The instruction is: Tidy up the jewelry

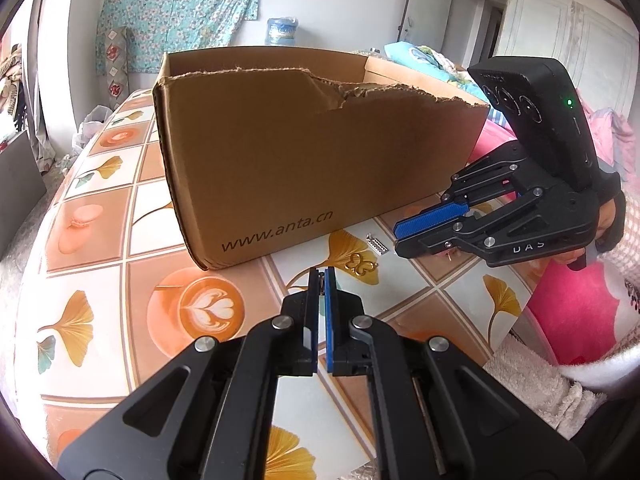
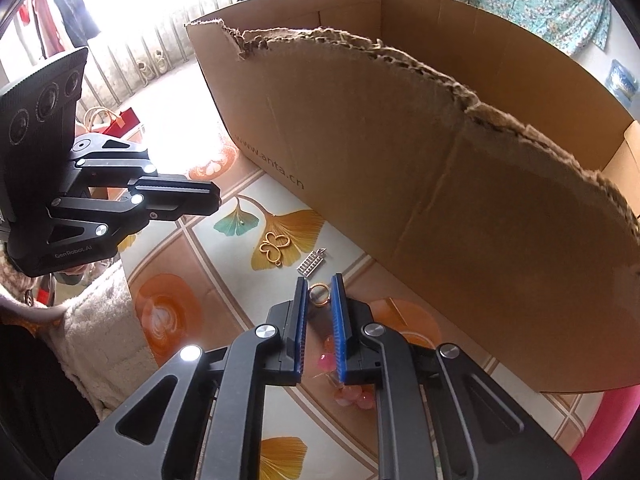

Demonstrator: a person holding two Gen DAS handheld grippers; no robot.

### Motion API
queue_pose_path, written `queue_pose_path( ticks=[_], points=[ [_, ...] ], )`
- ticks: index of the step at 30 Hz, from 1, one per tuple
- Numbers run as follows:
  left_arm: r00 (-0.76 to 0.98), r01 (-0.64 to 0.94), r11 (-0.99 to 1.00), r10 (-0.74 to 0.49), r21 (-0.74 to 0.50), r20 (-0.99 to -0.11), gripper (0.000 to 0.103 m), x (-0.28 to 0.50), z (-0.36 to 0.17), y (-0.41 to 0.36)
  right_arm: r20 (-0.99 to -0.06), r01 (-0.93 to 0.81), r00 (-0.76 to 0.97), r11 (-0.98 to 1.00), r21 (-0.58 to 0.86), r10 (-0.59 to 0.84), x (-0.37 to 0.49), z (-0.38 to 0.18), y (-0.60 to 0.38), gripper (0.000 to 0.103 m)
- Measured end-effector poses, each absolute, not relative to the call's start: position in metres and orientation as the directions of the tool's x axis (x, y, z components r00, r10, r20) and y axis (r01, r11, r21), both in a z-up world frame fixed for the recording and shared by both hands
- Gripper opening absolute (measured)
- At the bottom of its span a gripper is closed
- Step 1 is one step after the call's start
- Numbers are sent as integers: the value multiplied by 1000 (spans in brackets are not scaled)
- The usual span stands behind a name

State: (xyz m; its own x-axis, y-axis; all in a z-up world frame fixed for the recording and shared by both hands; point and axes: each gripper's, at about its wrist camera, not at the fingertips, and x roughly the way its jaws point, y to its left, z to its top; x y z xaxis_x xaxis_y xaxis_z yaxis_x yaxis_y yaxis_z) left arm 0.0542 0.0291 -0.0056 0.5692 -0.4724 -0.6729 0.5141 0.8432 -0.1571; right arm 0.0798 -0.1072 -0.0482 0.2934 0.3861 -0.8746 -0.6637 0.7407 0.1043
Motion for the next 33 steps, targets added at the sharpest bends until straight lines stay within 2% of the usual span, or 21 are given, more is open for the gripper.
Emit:
queue_pose_path(
  ticks=[1, 2, 17, 19, 22, 24, 25, 29, 33],
  points=[
    [572, 516, 843, -471, -152, -672, 2, 53, -4, 30, -870, -659, 301, 744, 106, 391, 79, -46, -108, 12],
    [574, 518, 842, -472, -150, -669, 2, 51, -2, 30, -864, -657, 306, 745, 112, 400, 75, -44, -104, 2],
    [645, 543, 811, -569, -218, -510, 2, 37, 83, 58, -676, -627, 459, 749, 213, 577, 46, 41, -145, 2],
    [653, 543, 813, -567, -211, -503, 2, 38, 87, 57, -683, -623, 454, 752, 217, 573, 46, 39, -145, 2],
    [652, 537, 817, -560, -210, -511, 2, 38, 83, 57, -727, -611, 423, 763, 212, 541, 46, 19, -130, 8],
    [642, 533, 818, -558, -217, -526, 2, 37, 75, 55, -753, -608, 413, 771, 190, 512, 47, 1, -122, 22],
    [635, 531, 818, -558, -222, -534, 2, 38, 73, 55, -767, -601, 409, 778, 181, 494, 48, -8, -120, 24],
    [621, 525, 819, -554, -230, -555, 2, 41, 63, 53, -815, -584, 385, 798, 148, 433, 59, -39, -108, 25],
    [616, 512, 822, -553, -248, -561, 2, 44, 57, 57, -834, -605, 385, 791, 96, 395, 60, -48, -100, 23]
  ],
)
